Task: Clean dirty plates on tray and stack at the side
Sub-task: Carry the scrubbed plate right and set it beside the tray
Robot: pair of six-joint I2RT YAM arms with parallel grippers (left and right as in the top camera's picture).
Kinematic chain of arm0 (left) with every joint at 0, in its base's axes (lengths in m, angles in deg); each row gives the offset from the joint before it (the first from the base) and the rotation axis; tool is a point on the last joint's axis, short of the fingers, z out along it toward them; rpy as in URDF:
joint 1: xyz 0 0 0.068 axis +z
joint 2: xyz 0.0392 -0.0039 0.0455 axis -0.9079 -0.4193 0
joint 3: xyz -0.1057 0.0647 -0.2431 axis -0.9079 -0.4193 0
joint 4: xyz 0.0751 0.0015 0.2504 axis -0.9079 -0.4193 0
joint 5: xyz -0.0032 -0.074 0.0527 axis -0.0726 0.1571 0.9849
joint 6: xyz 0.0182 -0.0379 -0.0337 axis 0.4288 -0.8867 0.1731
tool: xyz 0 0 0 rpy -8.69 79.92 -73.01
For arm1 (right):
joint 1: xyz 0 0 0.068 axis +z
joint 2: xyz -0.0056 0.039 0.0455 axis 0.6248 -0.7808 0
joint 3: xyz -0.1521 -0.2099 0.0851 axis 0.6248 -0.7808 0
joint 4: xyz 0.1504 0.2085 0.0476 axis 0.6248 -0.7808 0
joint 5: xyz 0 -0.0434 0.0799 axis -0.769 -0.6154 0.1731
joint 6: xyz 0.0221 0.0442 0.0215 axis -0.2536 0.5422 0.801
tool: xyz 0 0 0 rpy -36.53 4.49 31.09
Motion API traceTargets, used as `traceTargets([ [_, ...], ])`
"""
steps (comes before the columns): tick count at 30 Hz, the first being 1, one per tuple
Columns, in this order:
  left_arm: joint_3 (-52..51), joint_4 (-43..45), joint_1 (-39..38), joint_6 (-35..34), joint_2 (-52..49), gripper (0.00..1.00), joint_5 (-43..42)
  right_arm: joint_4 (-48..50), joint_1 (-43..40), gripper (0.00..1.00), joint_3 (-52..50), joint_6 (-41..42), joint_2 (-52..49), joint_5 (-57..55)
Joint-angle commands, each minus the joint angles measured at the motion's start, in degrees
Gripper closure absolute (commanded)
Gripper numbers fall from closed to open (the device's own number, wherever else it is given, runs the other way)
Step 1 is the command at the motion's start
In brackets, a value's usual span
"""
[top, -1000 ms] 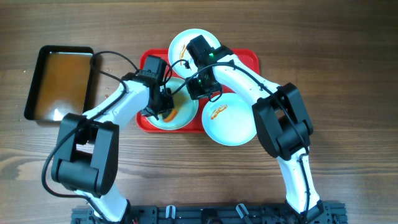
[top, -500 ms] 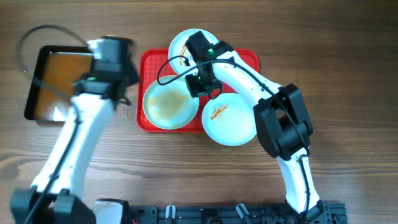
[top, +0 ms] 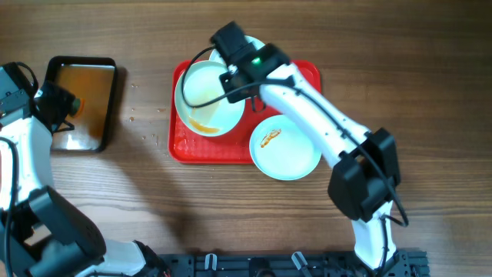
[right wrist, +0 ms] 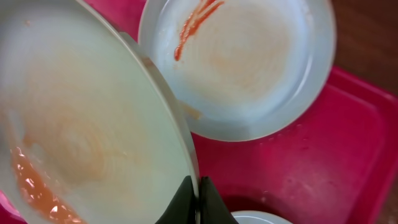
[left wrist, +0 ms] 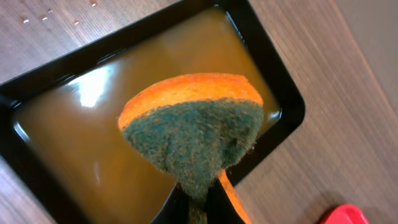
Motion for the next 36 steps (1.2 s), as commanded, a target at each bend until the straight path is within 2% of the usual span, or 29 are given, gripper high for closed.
traceTargets([
  [1,0.6,2.7,1.4,1.1,-4.5,0.96,-1.3,0.5,6.2,0.96,1.6,-2.0,2.8,-21.9],
  [5,0.6,4.1,3.1,1.1,-9.8,0.96,-1.4,2.2,12.5,0.96,1.6,-9.7,2.8,-36.1],
  [9,0.6,4.0,4.7,1.0,-10.6,0.96,-1.8,6.9,17.1,0.96,1.6,-19.8,2.8,-50.8],
  [12,0.6,4.0,5.2,0.9,-10.6,0.96,-2.6,9.6,20.5,0.96,1.6,-28.7,2.8,-54.9],
  [14,0.6,4.0,5.2,0.9,-10.6,0.96,-2.6,12.4,22.6,0.96,1.6,-31.4,2.8,-58.6],
  [16,0.6,4.0,5.2,0.9,-10.6,0.96,-2.6,13.6,23.4,0.96,1.6,-31.2,2.8,-59.5],
  [18,0.6,3.9,5.2,0.9,-10.6,0.96,-2.7,13.3,23.4,0.96,1.6,-26.8,2.8,-59.3],
  [23,0.6,3.9,5.2,0.9,-10.6,0.96,-3.5,4.2,19.8,0.96,1.6,-6.1,3.7,-38.3],
  [25,0.6,3.8,5.2,0.9,-10.6,0.96,-5.1,0.3,15.3,0.96,1.8,2.6,6.6,-22.4],
  [27,0.6,3.8,5.2,0.9,-10.6,0.96,-6.6,-1.4,8.6,0.96,1.8,6.8,9.7,-8.0],
  [28,0.6,3.8,5.2,0.9,-10.6,0.96,-6.8,-2.7,1.6,0.96,1.8,8.5,12.1,3.5],
  [30,0.6,3.7,5.2,0.9,-10.6,0.96,-7.0,-5.0,-11.1,0.96,1.8,7.3,13.6,19.0],
  [33,0.6,3.8,5.2,0.9,-10.6,0.96,-8.3,-8.2,-28.6,0.96,-0.6,6.1,13.4,20.5],
  [36,0.6,3.8,5.2,0.9,-10.6,0.96,-8.9,-6.5,-42.2,0.96,-6.0,6.0,13.3,19.9],
])
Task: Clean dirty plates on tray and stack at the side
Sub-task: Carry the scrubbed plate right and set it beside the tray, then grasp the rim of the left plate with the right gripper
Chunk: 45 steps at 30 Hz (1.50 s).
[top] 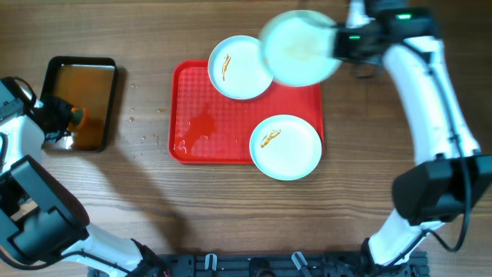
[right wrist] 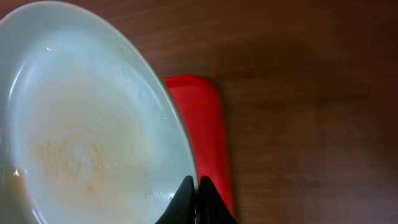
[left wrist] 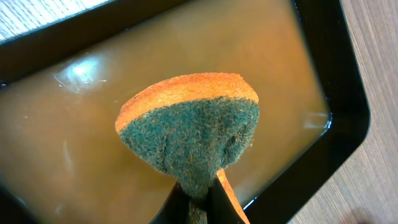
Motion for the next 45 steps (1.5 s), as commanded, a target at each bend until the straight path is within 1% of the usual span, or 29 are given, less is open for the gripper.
traceTargets([
  [1,0.6,0.4,0.3,0.7,-0.2,0.96,-1.9,2.4,-11.3,0.96,-5.9,1.0,0.8,2.8],
  [2,0.6,0.4,0.3,0.7,-0.2,0.96,-1.9,4.2,-16.2,0.96,-9.1,1.1,0.4,2.8],
  [3,0.6,0.4,0.3,0.7,-0.2,0.96,-1.9,5.5,-18.7,0.96,-11.6,1.1,0.3,2.8],
  [7,0.6,0.4,0.3,0.7,-0.2,0.96,-1.9,14.3,-22.6,0.96,-22.3,1.0,0.3,3.5],
  [8,0.6,0.4,0.3,0.7,-0.2,0.96,-1.9,17.6,-22.6,0.87,-25.6,0.9,0.3,3.5],
  [9,0.6,0.4,0.3,0.7,-0.2,0.96,-1.9,18.6,-22.6,0.55,-26.4,0.3,0.3,3.5],
  [10,0.6,0.4,0.3,0.7,-0.2,0.96,-1.9,18.8,-22.6,0.37,-26.5,-1.2,0.3,4.2],
  [11,0.6,0.4,0.3,0.7,-0.2,0.96,-1.9,18.4,-22.5,0.33,-26.4,-3.2,0.3,7.2],
  [13,0.6,0.4,0.3,0.7,-0.2,0.96,-2.6,17.2,-21.5,0.33,-25.8,-8.2,0.4,17.2],
  [16,0.6,0.4,0.3,0.7,-0.2,0.96,-3.7,17.6,-15.5,0.33,-24.4,-9.3,0.4,28.3],
  [18,0.6,0.3,0.3,1.1,-0.2,0.96,-3.8,17.7,-6.9,0.31,-22.0,-8.7,0.4,25.3],
  [20,0.6,0.2,0.3,1.1,-0.2,0.96,-3.8,17.2,1.1,0.31,-18.9,-4.0,0.3,16.8],
  [21,0.6,0.2,0.3,1.1,-0.2,0.96,-3.8,17.3,4.3,0.31,-17.0,-3.3,-0.1,14.9],
  [22,0.6,0.0,0.3,1.1,-0.2,0.96,-3.8,18.6,7.7,0.31,-14.6,-3.3,-1.6,13.3],
  [23,0.6,-0.2,0.3,1.1,-0.2,0.96,-3.8,21.8,9.9,0.3,-13.8,-1.4,-3.0,8.5],
  [25,0.6,-0.7,0.3,1.1,-0.2,0.96,-3.8,29.3,13.4,0.3,-13.8,0.2,-7.4,0.4],
  [30,0.6,-0.9,0.3,1.1,-0.2,0.96,-3.7,38.4,14.3,0.3,-13.8,4.1,-15.7,2.6],
  [33,0.6,-0.9,0.3,1.1,-0.2,0.96,-3.7,39.6,14.4,0.3,-13.8,4.2,-19.3,2.6],
  [34,0.6,-0.9,0.3,1.1,-0.2,0.96,-3.8,39.5,14.4,0.32,-13.8,4.2,-20.2,2.9],
  [35,0.6,-0.9,0.3,1.1,-0.2,0.96,-3.8,39.4,14.4,0.39,-13.8,4.0,-20.5,4.2],
  [36,0.6,-0.9,0.3,1.1,-0.2,0.96,-3.8,39.4,14.4,0.5,-13.8,3.8,-20.6,5.5],
  [37,0.6,-0.9,0.3,1.1,-0.2,0.96,-3.8,39.4,14.4,0.53,-13.8,2.3,-20.6,8.6],
  [38,0.6,-0.9,0.3,1.1,-0.2,0.96,-3.8,39.2,14.4,0.53,-13.8,1.7,-20.8,10.0],
  [39,0.6,-0.9,0.3,1.1,-0.2,0.96,-3.8,38.7,14.6,0.57,-13.8,1.1,-21.1,10.1],
  [40,0.6,-1.0,0.3,1.1,-0.2,0.96,-3.8,38.0,14.6,0.63,-13.9,1.0,-21.6,10.1],
  [41,0.6,-1.0,0.3,1.1,-0.2,0.96,-3.8,37.3,14.7,0.65,-13.9,0.9,-22.0,10.3],
  [42,0.6,-1.6,0.2,1.2,-0.2,0.96,-3.8,36.3,14.7,0.83,-13.9,-0.4,-22.3,11.7],
  [44,0.6,-2.0,-0.3,2.4,-0.2,0.96,-4.5,35.5,14.8,0.95,-13.9,-0.6,-22.2,13.2],
  [45,0.6,-1.9,-0.6,3.9,-0.2,0.96,-6.1,34.7,14.8,0.96,-13.9,-1.5,-22.2,14.1],
])
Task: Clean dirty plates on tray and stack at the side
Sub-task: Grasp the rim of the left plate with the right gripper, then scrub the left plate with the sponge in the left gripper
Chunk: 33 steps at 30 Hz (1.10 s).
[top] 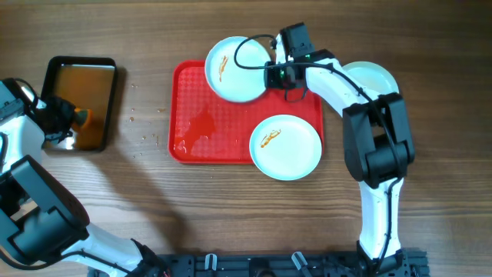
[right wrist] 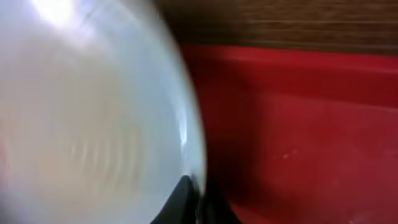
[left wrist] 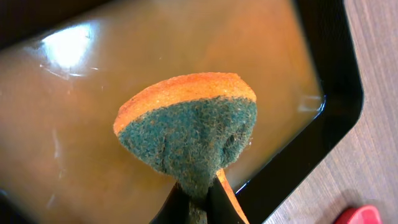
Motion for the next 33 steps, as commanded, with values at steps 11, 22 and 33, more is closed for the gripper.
traceTargets([
  [11,0.6,2.7,-12.2,6.4,0.3,0.96,-23.5,-15.8,2.0,0.96,0.0,-4.2,-0.6,8.0],
  [22,0.6,3.1,-31.3,6.4,0.3,0.96,-22.1,-19.3,10.9,0.96,8.2,7.6,-0.7,-7.1],
  [33,0.3,-0.4,-44.9,-5.7,-0.6,0.96,-3.8,-20.5,12.0,0.96,8.2,15.8,-0.7,-7.0],
])
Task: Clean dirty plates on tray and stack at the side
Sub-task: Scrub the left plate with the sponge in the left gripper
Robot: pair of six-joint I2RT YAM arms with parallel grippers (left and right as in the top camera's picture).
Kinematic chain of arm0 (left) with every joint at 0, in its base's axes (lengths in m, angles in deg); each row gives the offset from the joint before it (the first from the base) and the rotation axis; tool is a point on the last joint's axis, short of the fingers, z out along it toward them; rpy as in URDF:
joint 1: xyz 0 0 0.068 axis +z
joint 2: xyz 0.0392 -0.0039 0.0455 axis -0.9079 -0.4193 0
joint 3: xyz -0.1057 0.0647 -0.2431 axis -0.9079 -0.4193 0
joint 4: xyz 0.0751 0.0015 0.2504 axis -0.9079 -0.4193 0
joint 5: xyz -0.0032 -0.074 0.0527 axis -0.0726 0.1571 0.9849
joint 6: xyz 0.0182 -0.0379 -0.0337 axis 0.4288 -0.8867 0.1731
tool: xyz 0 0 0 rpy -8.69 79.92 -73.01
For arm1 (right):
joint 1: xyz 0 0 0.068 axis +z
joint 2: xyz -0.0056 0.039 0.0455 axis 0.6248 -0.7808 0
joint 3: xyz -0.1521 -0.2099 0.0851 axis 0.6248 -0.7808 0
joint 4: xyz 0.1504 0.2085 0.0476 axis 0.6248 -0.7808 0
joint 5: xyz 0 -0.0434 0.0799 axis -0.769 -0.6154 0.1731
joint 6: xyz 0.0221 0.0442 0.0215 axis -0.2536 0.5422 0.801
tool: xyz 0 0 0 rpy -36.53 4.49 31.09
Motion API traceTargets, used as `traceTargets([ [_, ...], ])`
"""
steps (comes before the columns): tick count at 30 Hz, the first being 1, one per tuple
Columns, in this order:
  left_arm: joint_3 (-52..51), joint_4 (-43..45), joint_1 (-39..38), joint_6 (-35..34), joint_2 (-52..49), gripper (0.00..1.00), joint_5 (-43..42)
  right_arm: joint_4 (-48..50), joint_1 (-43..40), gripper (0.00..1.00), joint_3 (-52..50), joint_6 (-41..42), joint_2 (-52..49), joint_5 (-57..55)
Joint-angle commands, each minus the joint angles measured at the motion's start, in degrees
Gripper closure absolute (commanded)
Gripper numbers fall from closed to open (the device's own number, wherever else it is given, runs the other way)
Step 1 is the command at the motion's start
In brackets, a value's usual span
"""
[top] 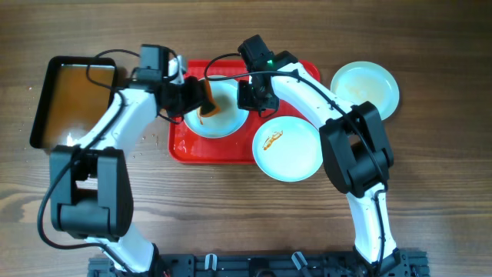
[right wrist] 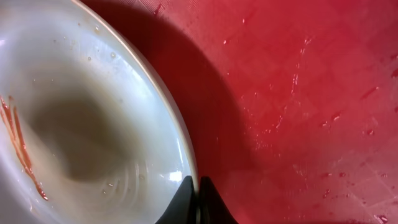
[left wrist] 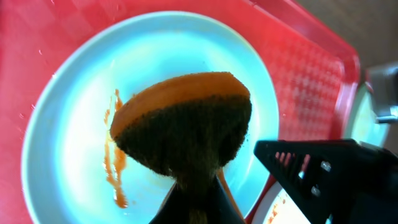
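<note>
A white plate with an orange sauce streak is over the left half of the red tray. My right gripper is shut on its right rim. My left gripper is shut on an orange and green sponge, which hangs over the plate's middle; contact cannot be told. A second streaked plate lies at the tray's front right corner. One wiped plate rests on the table to the right.
A black tray of brown water stands at the far left. Crumbs or drops dot the wood between it and the red tray. Both arms cross over the red tray's back half.
My left gripper has moved with the sponge from over the water tray to over the streaked plate. The right gripper now holds that plate further left and forward on the red tray.
First my right gripper held a stained plate over the tray while the left held the sponge over the water. Then the right held that plate beyond the tray's back right. Later it lay on the table and the right was at a second plate, now under the sponge.
</note>
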Motion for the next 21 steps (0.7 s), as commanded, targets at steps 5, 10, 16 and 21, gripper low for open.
traceTargets([
  [5,0.3,3.4,-4.9,-8.9,-5.0,0.96,4.8,0.1,1.3,0.96,1.0,3.2,-0.9,-1.2],
  [10,0.3,0.9,-4.8,-8.2,-10.0,0.96,14.4,-0.1,1.3,0.96,1.0,3.1,-0.9,-1.3],
  [16,0.9,-4.0,-4.7,5.4,-9.6,0.96,41.0,-0.1,1.3,0.96,1.0,2.8,-1.0,-1.7],
  [21,4.2,-4.2,-4.7,8.2,-5.2,0.96,47.1,-0.7,1.3,0.96,1.0,2.9,-1.0,-3.8],
])
